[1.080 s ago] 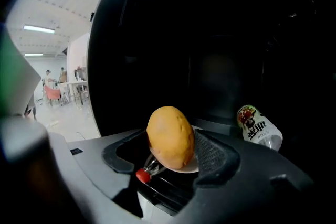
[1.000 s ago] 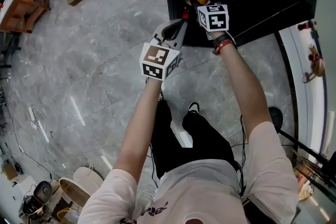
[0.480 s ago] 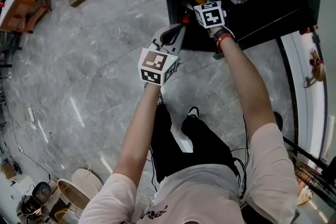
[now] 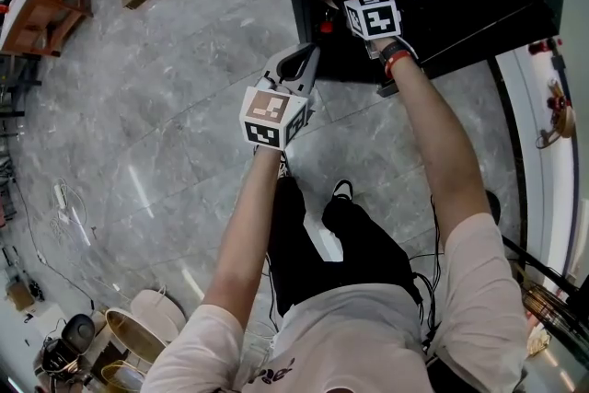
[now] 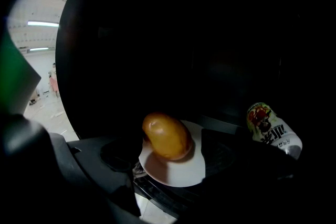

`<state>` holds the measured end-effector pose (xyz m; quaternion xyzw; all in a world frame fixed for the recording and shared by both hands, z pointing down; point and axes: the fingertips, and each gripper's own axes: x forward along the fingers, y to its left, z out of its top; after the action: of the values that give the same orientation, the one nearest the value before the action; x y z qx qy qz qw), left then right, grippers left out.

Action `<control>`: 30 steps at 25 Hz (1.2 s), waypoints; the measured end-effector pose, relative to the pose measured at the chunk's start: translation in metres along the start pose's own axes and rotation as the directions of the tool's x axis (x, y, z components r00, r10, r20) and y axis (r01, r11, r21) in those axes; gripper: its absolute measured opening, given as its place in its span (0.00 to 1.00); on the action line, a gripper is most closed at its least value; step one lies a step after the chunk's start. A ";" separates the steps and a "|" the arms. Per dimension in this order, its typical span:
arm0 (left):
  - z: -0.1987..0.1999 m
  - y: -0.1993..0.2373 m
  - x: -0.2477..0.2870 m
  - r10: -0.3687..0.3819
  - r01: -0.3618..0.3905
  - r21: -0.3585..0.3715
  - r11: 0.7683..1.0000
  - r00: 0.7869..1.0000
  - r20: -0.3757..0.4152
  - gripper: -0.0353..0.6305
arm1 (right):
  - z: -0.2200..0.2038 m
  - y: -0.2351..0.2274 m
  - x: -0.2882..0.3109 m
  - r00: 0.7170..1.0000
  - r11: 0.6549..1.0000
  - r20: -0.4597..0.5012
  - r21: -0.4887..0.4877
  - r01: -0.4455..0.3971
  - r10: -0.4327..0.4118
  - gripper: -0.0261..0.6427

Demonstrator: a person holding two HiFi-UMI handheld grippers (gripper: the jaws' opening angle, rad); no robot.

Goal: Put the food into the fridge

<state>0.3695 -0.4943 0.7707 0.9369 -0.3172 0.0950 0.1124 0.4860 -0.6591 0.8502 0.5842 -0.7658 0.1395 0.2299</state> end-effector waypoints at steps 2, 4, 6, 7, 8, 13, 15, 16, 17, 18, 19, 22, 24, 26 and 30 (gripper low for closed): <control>0.003 -0.001 -0.002 0.001 -0.001 -0.005 1.000 1.000 -0.005 0.08 | 0.000 -0.001 -0.004 1.000 1.000 0.001 0.011 0.004 -0.004 0.56; 0.006 -0.002 -0.007 0.004 -0.004 -0.010 1.000 1.000 -0.010 0.08 | 0.001 0.000 -0.010 1.000 1.000 0.003 0.021 0.004 -0.005 0.57; 0.010 -0.003 -0.011 0.005 -0.005 -0.010 1.000 1.000 -0.016 0.08 | 0.002 0.002 -0.018 1.000 0.999 0.004 0.034 0.004 -0.004 0.57; 0.013 -0.004 -0.013 0.006 -0.006 -0.010 1.000 1.000 -0.018 0.08 | 0.003 0.003 -0.022 1.000 0.999 0.003 0.040 0.004 -0.004 0.57; 0.016 -0.004 -0.015 0.007 -0.007 -0.011 1.000 1.000 -0.019 0.08 | 0.005 0.004 -0.027 1.000 0.999 0.002 0.047 0.004 -0.004 0.56; 0.036 -0.007 -0.027 0.012 -0.013 -0.021 1.000 0.999 -0.029 0.08 | 0.012 0.004 -0.063 1.000 0.994 -0.002 0.105 0.025 -0.025 0.56; 0.047 -0.010 -0.030 0.011 -0.012 -0.020 1.000 0.999 -0.030 0.08 | 0.018 0.000 -0.077 0.999 0.990 0.005 0.134 0.034 -0.035 0.56; 0.053 -0.011 -0.032 0.009 -0.010 -0.018 1.000 0.999 -0.031 0.08 | 0.021 -0.001 -0.086 0.999 0.988 0.009 0.151 0.039 -0.041 0.56; 0.058 -0.013 -0.035 0.007 -0.008 -0.017 1.000 0.999 -0.033 0.08 | 0.023 -0.002 -0.094 0.999 0.985 0.012 0.167 0.047 -0.049 0.56; 0.062 -0.015 -0.038 0.006 -0.006 -0.015 1.000 0.999 -0.036 0.08 | 0.025 -0.003 -0.104 0.998 0.982 0.010 0.179 0.056 -0.059 0.56; 0.067 -0.017 -0.041 0.004 -0.005 -0.014 1.000 0.999 -0.039 0.08 | 0.027 -0.005 -0.112 0.998 0.980 0.007 0.189 0.066 -0.069 0.56; 0.081 -0.022 -0.050 0.001 -0.002 -0.011 1.000 0.999 -0.049 0.08 | 0.032 -0.004 -0.137 0.997 0.974 0.001 0.212 0.081 -0.083 0.56; 0.091 -0.026 -0.057 -0.002 0.001 -0.007 1.000 0.999 -0.052 0.08 | 0.038 0.003 -0.152 0.997 0.974 0.008 0.213 0.072 -0.075 0.55; 0.100 -0.030 -0.063 -0.002 0.001 -0.003 1.000 0.998 -0.055 0.08 | 0.045 0.010 -0.167 0.997 0.976 0.016 0.207 0.064 -0.069 0.54; 0.114 -0.039 -0.074 0.005 -0.006 -0.002 1.000 0.998 -0.058 0.08 | 0.053 0.022 -0.199 0.997 0.977 0.027 0.206 0.060 -0.067 0.51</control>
<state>0.3474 -0.4523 0.6376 0.9327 -0.3164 0.1223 0.1222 0.4969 -0.5135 0.7037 0.6313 -0.7320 0.2002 0.1599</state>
